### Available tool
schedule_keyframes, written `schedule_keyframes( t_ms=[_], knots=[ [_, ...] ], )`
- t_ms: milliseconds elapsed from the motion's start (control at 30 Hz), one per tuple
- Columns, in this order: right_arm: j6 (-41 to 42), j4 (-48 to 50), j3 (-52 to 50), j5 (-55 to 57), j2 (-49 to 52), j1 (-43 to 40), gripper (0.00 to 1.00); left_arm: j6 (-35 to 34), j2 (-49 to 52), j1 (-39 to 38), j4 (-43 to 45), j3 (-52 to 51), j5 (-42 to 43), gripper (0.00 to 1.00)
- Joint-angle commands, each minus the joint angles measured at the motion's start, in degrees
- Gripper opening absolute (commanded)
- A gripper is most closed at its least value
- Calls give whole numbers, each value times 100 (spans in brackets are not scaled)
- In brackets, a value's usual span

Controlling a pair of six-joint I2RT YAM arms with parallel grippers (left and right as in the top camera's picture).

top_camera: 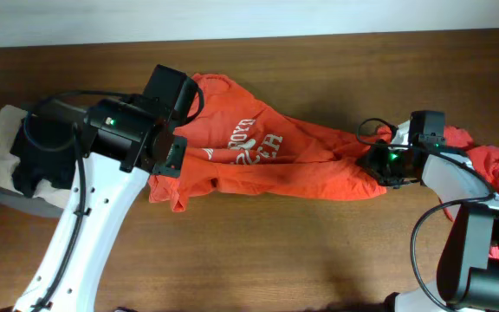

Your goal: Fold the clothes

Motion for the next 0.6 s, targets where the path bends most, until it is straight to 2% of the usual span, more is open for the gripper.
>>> schedule_keyframes(
  t_ms=[0,67,333,500,567],
  knots=[
    [24,109,-24,-48,9,24,12,-94,-129,35,15,118,-44,1],
    [20,146,-17,-48,-2,20,4,-94,-129,35,13,118,-44,0],
    [-267,0,-9,-177,-516,20,4,-94,-131,35,52,118,-94,0],
    [-542,-492,90,179,-1609,22,4,-94,-229,35,225,177,-109,1],
    [-542,-918,201,752,-2326,22,4,-94,-326,35,238,350,-109,1]
  ],
)
